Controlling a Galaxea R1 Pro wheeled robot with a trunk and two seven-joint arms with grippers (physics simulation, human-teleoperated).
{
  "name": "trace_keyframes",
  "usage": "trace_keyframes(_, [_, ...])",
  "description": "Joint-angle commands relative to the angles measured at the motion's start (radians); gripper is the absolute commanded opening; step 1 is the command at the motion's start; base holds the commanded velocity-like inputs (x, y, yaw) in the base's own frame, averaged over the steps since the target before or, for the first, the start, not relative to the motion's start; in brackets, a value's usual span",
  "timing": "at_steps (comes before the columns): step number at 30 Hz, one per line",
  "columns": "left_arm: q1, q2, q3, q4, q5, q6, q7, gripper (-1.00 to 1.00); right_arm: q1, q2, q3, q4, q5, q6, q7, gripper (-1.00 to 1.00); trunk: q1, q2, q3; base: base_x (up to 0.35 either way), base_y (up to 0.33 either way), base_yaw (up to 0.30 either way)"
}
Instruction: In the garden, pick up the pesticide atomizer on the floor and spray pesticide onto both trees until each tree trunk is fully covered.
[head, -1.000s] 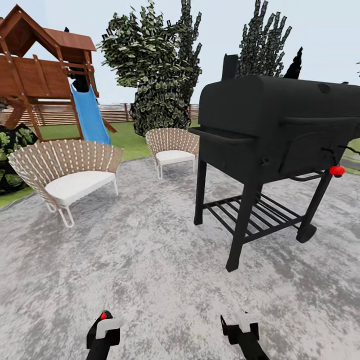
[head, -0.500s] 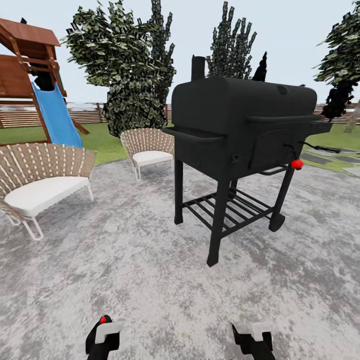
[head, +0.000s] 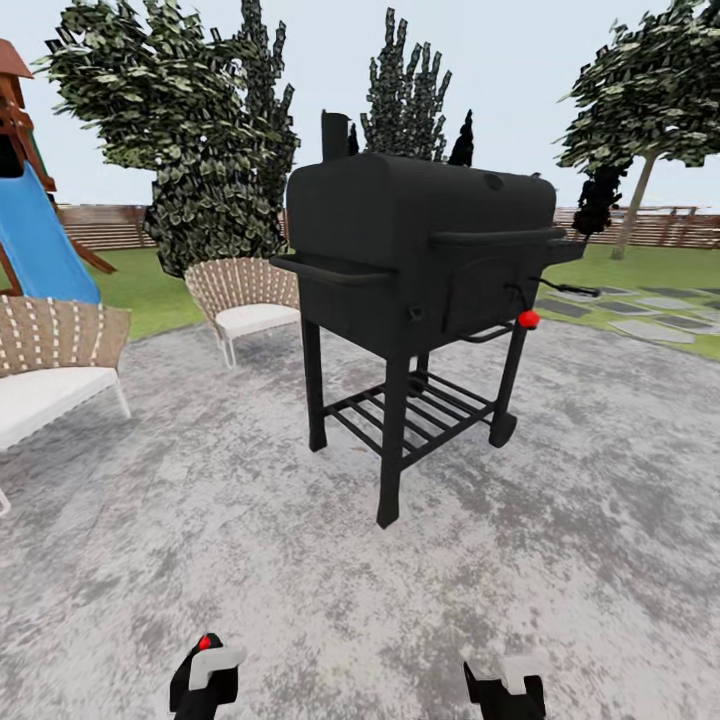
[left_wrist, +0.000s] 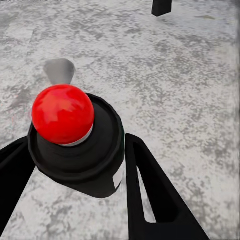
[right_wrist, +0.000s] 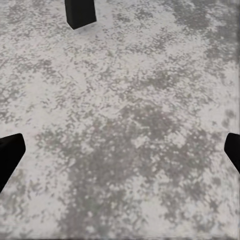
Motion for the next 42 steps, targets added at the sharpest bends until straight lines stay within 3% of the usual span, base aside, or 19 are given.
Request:
trace_keyframes(1, [0.0, -0.001, 0.005, 0.0, -0.01, -0.003, 0.004, -1.0, -0.001, 0.001, -0.009, 0.0, 0.004, -0.004, 0.009, 1.0, 0.0, 0.0, -0.001, 0.0, 0.0, -0.3])
trace_keyframes(8, [0.0, -0.001, 0.006, 0.0, -0.012, -0.003, 0.009, -1.0, -0.001, 0.0, -0.009, 0.001, 0.004, -0.005, 0.009, 1.0, 0.0, 0.0, -0.001, 0.069, -0.06, -0.3])
trace_keyframes(30, [0.0, -0.001, 0.006, 0.001, -0.013, -0.003, 0.015, -1.0, -0.001, 0.0, -0.009, 0.011, 0.004, -0.005, 0.009, 1.0, 0.0, 0.0, -0.001, 0.171, -0.227, -0.3])
trace_keyframes(42, [0.0, -0.001, 0.008, 0.001, -0.009, -0.002, 0.014, -1.0, -0.001, 0.0, -0.009, 0.014, 0.004, -0.005, 0.009, 1.0, 0.0, 0.0, -0.001, 0.022, -0.022, -0.3])
